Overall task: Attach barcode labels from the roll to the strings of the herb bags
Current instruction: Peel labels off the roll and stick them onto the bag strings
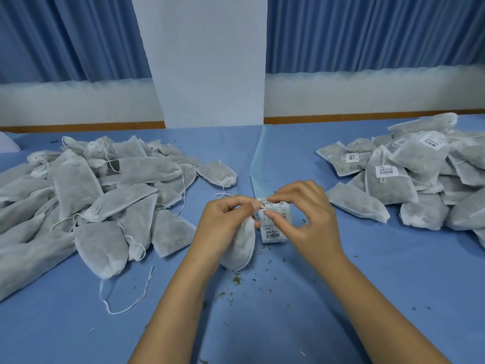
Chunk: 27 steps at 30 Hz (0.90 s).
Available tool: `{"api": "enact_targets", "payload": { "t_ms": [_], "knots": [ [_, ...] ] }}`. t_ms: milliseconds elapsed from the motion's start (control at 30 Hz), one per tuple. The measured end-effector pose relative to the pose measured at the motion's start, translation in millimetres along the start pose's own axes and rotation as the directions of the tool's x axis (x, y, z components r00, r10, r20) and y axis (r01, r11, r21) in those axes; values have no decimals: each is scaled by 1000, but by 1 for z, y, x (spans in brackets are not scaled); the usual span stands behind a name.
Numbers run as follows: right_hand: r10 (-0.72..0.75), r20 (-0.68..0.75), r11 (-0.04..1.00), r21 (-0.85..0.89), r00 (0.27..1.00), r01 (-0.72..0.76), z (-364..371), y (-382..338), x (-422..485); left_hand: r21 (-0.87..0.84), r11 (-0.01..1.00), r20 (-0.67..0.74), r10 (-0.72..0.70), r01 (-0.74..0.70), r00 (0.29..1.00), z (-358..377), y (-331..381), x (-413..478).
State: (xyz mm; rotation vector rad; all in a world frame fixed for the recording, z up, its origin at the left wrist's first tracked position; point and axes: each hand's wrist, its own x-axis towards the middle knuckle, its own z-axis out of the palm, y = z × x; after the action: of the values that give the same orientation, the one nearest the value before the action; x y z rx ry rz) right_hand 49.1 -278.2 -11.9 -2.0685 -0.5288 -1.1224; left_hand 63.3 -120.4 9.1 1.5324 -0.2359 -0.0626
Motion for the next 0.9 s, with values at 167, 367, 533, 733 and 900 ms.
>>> {"api": "enact_targets", "payload": {
  "t_ms": [167, 367, 533, 733, 900],
  "knots": [
    [-40, -24, 998, -50, 999, 39, 2, 2, -1, 34, 999, 38, 20, -21, 999, 2, 1, -1],
    [199, -5, 970, 141, 980, -196, -1, 0, 1, 115, 988, 93, 92, -103, 991, 0, 0, -1],
    [439, 23, 837, 353, 898, -418, -6, 1, 4, 128, 987, 111, 87, -101, 990, -8, -3, 3],
    [626, 36, 690, 440, 779, -575, -3, 6, 4, 117, 988, 156, 77, -95, 985, -19, -2, 4],
    [766, -51, 546, 578, 641, -607, -9, 12, 9, 316, 947, 313, -164, 60, 936, -34, -1, 3]
  ]
}}
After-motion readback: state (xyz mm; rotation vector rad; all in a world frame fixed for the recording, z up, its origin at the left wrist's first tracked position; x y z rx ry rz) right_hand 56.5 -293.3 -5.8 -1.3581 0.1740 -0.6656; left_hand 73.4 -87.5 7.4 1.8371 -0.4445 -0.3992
